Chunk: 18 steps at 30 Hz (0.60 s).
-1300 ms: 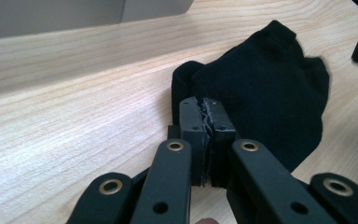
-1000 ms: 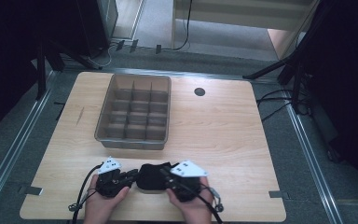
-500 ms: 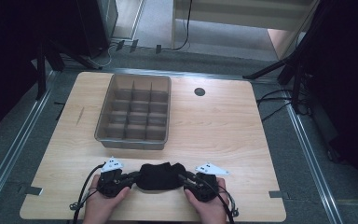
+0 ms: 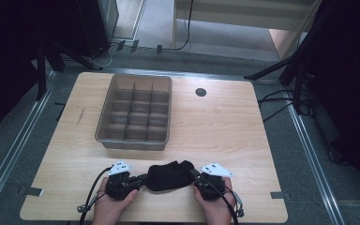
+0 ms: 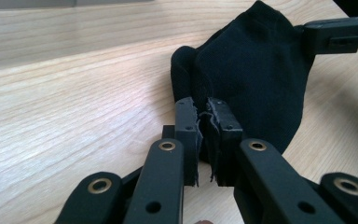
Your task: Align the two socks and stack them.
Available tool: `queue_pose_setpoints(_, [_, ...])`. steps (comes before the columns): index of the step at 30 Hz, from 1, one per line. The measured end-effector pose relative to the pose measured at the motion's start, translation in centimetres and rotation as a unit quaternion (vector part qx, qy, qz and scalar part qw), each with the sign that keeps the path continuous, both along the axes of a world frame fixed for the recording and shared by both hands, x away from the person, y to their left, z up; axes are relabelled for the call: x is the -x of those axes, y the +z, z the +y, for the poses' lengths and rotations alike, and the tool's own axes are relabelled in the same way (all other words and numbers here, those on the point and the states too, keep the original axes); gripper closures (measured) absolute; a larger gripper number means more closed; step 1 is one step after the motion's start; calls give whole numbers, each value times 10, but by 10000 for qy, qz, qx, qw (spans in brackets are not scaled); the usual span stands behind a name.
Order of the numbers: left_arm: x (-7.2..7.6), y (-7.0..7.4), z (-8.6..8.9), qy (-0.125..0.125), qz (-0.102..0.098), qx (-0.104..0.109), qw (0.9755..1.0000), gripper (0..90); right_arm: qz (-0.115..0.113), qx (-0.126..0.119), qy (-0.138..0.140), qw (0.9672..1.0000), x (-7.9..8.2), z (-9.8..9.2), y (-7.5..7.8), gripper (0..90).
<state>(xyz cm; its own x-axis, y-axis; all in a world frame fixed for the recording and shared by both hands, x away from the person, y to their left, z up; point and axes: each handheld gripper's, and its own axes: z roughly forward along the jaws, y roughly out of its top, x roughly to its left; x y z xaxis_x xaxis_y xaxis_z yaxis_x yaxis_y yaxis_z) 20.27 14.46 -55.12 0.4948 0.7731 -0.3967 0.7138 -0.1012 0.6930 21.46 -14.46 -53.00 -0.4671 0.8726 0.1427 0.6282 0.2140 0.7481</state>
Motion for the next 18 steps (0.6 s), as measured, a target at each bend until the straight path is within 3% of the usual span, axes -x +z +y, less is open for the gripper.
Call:
queue_pose_setpoints(3, [-1, 0, 0, 49, -12, -17, 10000, 848, -196, -62, 84, 9998, 4, 1, 8, 860])
queue_pose_setpoints(6, [-1, 0, 1, 114, -8, -16, 9999, 861, -521, -33, 336, 9981, 11, 13, 21, 858])
queue_pose_setpoints(8, [0, 0, 1, 148, -11, -1, 9999, 875, -722, 161, 620, 9953, 16, 30, 27, 857])
queue_pose_setpoints(11, [0, 1, 0, 168, -23, 21, 9999, 877, -748, 286, 857, 9931, 19, 43, 27, 856])
queue_pose_setpoints(14, [1, 2, 1, 242, -46, 135, 9996, 883, -888, 703, 1238, 9858, 27, 70, 22, 855])
queue_pose_setpoints(18, [2, 5, 4, 348, -102, 337, 9988, 886, -917, 582, 1537, 9821, 32, 84, 24, 847])
